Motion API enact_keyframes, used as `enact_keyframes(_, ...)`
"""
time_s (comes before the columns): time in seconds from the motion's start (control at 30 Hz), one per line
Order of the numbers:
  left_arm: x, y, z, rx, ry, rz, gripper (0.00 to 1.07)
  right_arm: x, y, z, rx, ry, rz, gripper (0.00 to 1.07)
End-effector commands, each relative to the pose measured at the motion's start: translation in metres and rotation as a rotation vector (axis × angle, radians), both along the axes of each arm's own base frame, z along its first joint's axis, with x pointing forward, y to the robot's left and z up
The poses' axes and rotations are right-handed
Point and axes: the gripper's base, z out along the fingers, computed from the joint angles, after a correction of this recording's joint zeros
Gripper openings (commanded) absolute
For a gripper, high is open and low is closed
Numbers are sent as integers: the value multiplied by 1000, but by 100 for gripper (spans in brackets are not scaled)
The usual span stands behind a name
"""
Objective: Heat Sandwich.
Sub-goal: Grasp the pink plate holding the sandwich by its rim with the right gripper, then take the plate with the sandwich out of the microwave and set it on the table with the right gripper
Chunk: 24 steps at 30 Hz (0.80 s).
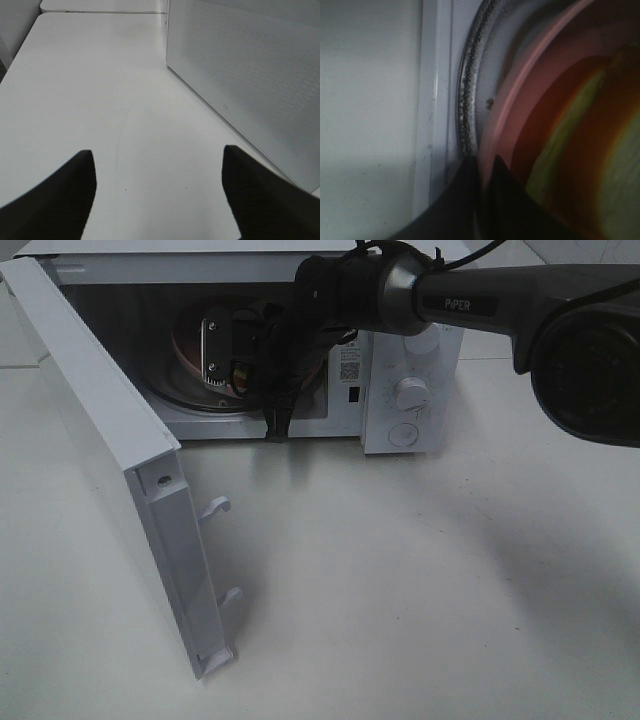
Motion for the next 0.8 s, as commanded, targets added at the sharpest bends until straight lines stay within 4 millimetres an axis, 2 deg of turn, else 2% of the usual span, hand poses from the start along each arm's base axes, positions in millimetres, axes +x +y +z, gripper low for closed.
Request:
enact_keyframes(0.03, -2, 0, 0, -2, -21, -2, 66, 3, -5, 11, 11, -17, -14, 0)
enact_keyframes(0.8, -2, 0, 0, -2, -21, -2, 66, 2, -4, 11, 20, -9, -8, 0)
